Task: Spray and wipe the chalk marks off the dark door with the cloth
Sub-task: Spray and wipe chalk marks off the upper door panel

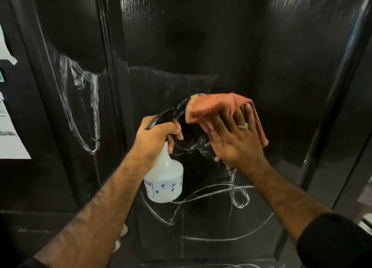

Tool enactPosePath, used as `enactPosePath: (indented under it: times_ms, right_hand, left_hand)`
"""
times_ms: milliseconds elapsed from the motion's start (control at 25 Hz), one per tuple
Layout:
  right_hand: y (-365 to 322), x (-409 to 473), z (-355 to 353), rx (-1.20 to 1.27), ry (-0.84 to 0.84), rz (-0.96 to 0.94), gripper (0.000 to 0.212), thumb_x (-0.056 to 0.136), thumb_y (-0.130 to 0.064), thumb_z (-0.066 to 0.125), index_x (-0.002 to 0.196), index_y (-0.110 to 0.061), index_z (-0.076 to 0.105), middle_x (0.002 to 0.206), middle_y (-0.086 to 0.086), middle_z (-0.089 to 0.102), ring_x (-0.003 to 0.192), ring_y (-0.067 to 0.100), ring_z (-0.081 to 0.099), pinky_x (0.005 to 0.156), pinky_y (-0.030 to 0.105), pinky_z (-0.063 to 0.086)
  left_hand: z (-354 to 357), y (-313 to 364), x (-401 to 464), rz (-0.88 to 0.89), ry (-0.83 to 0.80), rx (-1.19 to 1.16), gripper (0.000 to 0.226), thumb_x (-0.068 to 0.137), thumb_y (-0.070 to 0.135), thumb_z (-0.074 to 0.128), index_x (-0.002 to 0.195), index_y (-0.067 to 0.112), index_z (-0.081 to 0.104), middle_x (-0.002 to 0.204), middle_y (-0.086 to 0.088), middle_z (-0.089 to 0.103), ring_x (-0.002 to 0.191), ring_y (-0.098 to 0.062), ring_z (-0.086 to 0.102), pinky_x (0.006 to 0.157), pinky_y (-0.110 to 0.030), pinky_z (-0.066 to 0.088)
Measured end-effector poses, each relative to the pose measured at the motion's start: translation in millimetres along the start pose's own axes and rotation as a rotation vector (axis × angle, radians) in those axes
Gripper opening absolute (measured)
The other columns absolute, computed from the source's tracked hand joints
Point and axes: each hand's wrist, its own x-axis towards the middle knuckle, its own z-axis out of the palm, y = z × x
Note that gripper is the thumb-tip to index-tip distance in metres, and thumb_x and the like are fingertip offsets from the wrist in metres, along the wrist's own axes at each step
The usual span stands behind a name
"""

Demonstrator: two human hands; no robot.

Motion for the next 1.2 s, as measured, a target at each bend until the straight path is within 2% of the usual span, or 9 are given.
enactPosePath:
  times_ms: [80,160,280,400,600,800,920,1040,1200]
  right_hand:
    - [25.0,-15.4,-1.5,-0.053,0.041,-0.003,0.044,0.105,-0.031,0.063,0.147,-0.018,0.063,0.149,0.019,0.061,0.143,0.055,0.047,0.121,0.076,0.024]
    - [38.1,13.0,-1.7,-0.071,0.074,0.305,0.041,0.111,-0.035,0.049,0.143,-0.013,0.062,0.141,0.022,0.063,0.142,0.052,0.050,0.122,0.075,0.023]
    - [10.8,93.4,-1.7,-0.042,0.229,0.580,0.050,0.113,-0.036,0.044,0.155,-0.010,0.051,0.157,0.025,0.050,0.152,0.051,0.036,0.124,0.071,0.021]
    - [-34.2,95.2,5.0,0.070,0.117,0.233,0.058,0.110,-0.038,0.048,0.162,-0.014,0.044,0.171,0.015,0.033,0.161,0.041,0.023,0.130,0.064,0.013]
    - [6.6,26.0,-2.4,-0.066,0.075,-0.052,0.047,0.104,-0.032,0.065,0.150,-0.022,0.062,0.155,0.015,0.057,0.150,0.052,0.038,0.124,0.072,0.024]
    - [-14.7,128.4,-9.6,0.024,0.183,0.498,0.059,0.113,-0.042,0.038,0.163,-0.011,0.041,0.170,0.020,0.034,0.160,0.043,0.025,0.130,0.064,0.011]
    - [-49.1,102.0,-2.6,0.081,0.006,0.063,0.061,0.113,-0.039,0.039,0.168,-0.015,0.030,0.175,0.013,0.024,0.163,0.039,0.017,0.130,0.064,0.009]
    - [-16.7,37.3,-4.7,0.024,-0.067,-0.265,0.048,0.110,-0.034,0.052,0.155,-0.017,0.055,0.159,0.017,0.052,0.150,0.047,0.041,0.126,0.069,0.021]
    - [17.9,86.6,-15.5,0.046,0.101,0.320,0.046,0.113,-0.041,0.044,0.151,-0.019,0.058,0.155,0.018,0.055,0.152,0.045,0.039,0.127,0.065,0.020]
  left_hand:
    - [-6.8,1.2,-1.7,-0.015,-0.007,-0.016,0.023,0.078,0.011,0.064,0.086,-0.011,0.068,0.076,-0.023,0.069,0.043,-0.027,0.049,0.049,-0.032,0.045]
    - [-13.5,2.9,-3.3,-0.032,0.001,-0.015,0.024,0.078,0.012,0.065,0.087,-0.010,0.068,0.077,-0.022,0.070,0.044,-0.027,0.049,0.050,-0.032,0.045]
    - [-20.2,5.3,-2.4,-0.028,0.013,-0.001,0.017,0.083,0.008,0.063,0.087,-0.008,0.069,0.076,-0.021,0.069,0.044,-0.026,0.049,0.049,-0.028,0.046]
    - [-24.4,5.8,-1.7,-0.024,0.034,0.034,0.012,0.089,-0.001,0.060,0.086,-0.009,0.068,0.076,-0.023,0.069,0.043,-0.028,0.048,0.050,-0.029,0.045]
    - [-36.2,10.1,-11.8,-0.068,0.099,0.001,0.010,0.082,0.006,0.067,0.086,-0.002,0.071,0.078,-0.022,0.071,0.044,-0.027,0.049,0.051,-0.032,0.045]
    - [-47.5,6.7,-16.5,-0.095,0.182,0.018,0.006,0.087,0.001,0.065,0.086,-0.001,0.071,0.080,-0.021,0.072,0.047,-0.027,0.050,0.054,-0.034,0.046]
    - [-51.1,4.1,-16.6,-0.083,0.209,0.052,0.018,0.079,0.007,0.067,0.087,-0.009,0.068,0.078,-0.023,0.071,0.044,-0.029,0.048,0.051,-0.033,0.043]
    - [-51.8,7.6,-19.3,-0.080,0.225,0.066,0.029,0.072,0.013,0.067,0.089,-0.011,0.067,0.078,-0.024,0.071,0.044,-0.030,0.047,0.050,-0.034,0.043]
    - [-56.7,17.8,-23.7,-0.067,0.264,0.074,0.021,0.074,0.013,0.067,0.086,-0.004,0.070,0.080,-0.024,0.071,0.042,-0.026,0.049,0.048,-0.031,0.044]
